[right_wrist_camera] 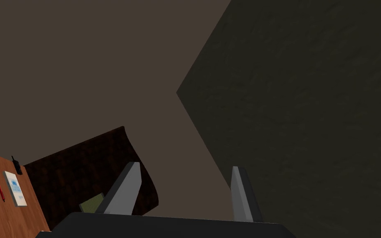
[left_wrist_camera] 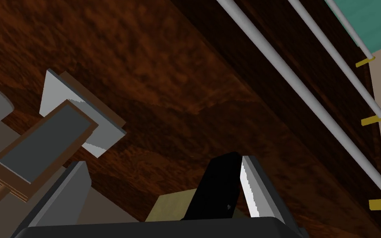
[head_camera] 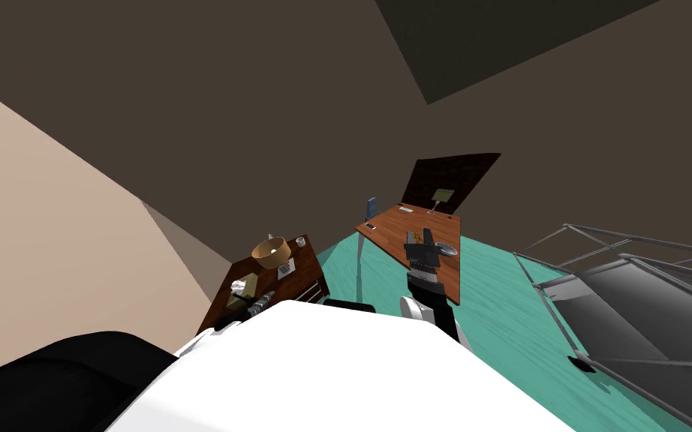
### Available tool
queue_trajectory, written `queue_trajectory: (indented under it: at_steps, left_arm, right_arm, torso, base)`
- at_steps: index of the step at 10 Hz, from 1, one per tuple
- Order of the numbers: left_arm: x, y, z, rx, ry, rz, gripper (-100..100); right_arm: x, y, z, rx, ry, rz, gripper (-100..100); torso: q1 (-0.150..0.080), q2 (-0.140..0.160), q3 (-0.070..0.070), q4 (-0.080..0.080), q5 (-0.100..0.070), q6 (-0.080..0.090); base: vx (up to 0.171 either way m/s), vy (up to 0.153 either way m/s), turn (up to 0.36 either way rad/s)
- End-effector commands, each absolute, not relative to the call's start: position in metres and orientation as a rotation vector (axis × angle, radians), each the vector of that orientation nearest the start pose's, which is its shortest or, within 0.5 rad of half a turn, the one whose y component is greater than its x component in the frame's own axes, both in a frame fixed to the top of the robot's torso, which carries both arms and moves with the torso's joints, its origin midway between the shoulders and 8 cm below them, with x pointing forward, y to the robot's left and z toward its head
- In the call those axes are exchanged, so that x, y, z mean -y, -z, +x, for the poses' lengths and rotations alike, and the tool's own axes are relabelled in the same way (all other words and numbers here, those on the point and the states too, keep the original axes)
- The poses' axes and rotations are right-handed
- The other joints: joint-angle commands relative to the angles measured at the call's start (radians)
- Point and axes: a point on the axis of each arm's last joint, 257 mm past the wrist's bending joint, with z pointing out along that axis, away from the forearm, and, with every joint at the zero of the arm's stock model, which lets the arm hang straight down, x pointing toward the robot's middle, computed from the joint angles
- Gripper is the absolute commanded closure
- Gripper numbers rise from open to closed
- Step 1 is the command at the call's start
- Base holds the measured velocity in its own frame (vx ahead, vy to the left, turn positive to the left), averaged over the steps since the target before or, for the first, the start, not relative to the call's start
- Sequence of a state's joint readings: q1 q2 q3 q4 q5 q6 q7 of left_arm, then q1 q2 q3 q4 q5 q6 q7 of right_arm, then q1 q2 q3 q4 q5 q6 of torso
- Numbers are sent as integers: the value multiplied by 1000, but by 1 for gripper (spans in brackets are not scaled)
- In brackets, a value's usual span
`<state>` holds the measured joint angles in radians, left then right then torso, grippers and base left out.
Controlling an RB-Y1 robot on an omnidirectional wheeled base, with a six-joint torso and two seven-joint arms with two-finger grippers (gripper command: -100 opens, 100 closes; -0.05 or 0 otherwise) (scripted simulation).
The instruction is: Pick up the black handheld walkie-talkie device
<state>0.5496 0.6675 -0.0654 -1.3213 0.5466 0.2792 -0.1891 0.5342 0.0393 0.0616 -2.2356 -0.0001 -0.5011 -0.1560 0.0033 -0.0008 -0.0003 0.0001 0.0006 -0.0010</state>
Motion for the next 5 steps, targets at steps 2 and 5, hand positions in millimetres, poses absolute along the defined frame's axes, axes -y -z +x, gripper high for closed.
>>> queue_trajectory:
  at_steps: [2, 5]
  left_arm:
    - [-553, 525, 146, -1904, 110, -1796, -100]
    - [-585, 527, 116, -1917, -7, -1846, -100]
  right_arm:
    - [268, 6, 352, -579, -1476, 816, 0]
    - [268, 6, 352, -579, -1476, 816, 0]
  torso:
    - [0, 0, 0, 0, 0, 0]
    - [1, 0, 0, 0, 0, 0]
  base:
    - [-3, 34, -107]
    - [-3, 36, -114]
